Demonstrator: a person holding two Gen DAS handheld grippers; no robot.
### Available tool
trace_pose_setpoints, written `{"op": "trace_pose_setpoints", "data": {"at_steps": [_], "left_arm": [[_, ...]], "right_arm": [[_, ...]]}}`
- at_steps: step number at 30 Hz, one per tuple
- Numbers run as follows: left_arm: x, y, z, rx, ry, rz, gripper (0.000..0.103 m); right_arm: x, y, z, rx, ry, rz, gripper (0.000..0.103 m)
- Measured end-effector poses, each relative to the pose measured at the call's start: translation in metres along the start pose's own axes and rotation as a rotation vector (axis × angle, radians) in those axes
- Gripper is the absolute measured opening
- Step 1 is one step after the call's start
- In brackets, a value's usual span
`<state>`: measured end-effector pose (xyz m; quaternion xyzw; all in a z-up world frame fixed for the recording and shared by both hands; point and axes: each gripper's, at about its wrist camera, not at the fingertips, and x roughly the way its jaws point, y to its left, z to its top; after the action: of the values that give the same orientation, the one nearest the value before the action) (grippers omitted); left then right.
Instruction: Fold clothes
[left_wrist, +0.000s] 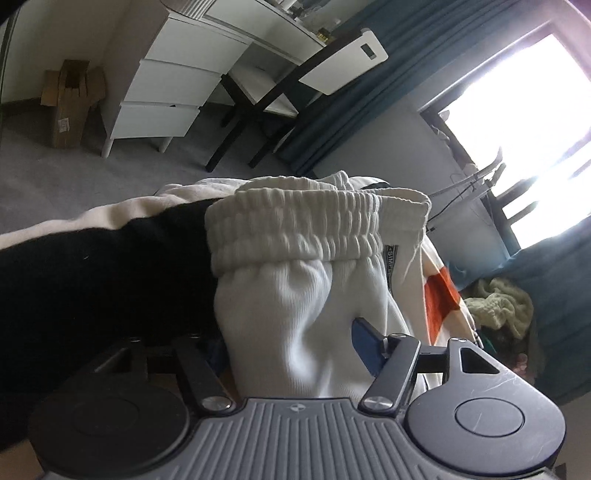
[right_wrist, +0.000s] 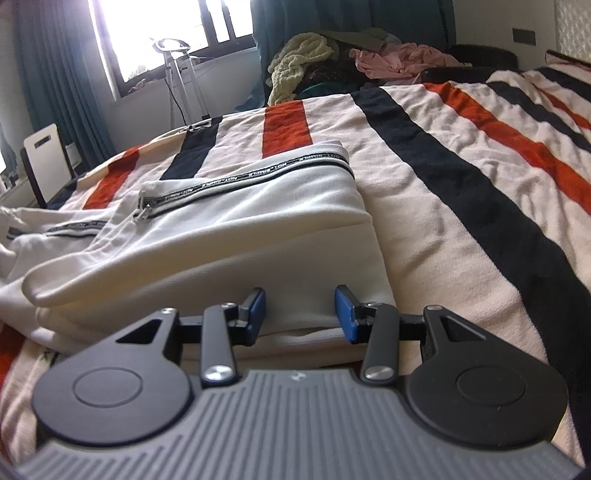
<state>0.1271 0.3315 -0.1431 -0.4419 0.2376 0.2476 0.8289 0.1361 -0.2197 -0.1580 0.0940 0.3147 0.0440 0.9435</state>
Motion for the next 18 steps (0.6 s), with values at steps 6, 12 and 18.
{"op": "trace_pose_setpoints", "data": {"at_steps": [6, 12, 18], "left_arm": [[0.013, -0.013, 0.000, 0.079, -0.046, 0.014, 0.029], [-0.021, -0.064, -0.022, 0.448, -0.294, -0.013, 0.016], [-0.086, -0.124, -0.061, 0.614, -0.504, -0.135, 0.015]], "right_arm": [[0.001, 0.001, -0.002, -0.011, -0.006, -0.003, 0.044], [0.003, 0.002, -0.009, -0.036, -0.020, 0.000, 0.046], [0.001, -0.002, -0.007, 0.000, -0.019, 0.015, 0.046]]}}
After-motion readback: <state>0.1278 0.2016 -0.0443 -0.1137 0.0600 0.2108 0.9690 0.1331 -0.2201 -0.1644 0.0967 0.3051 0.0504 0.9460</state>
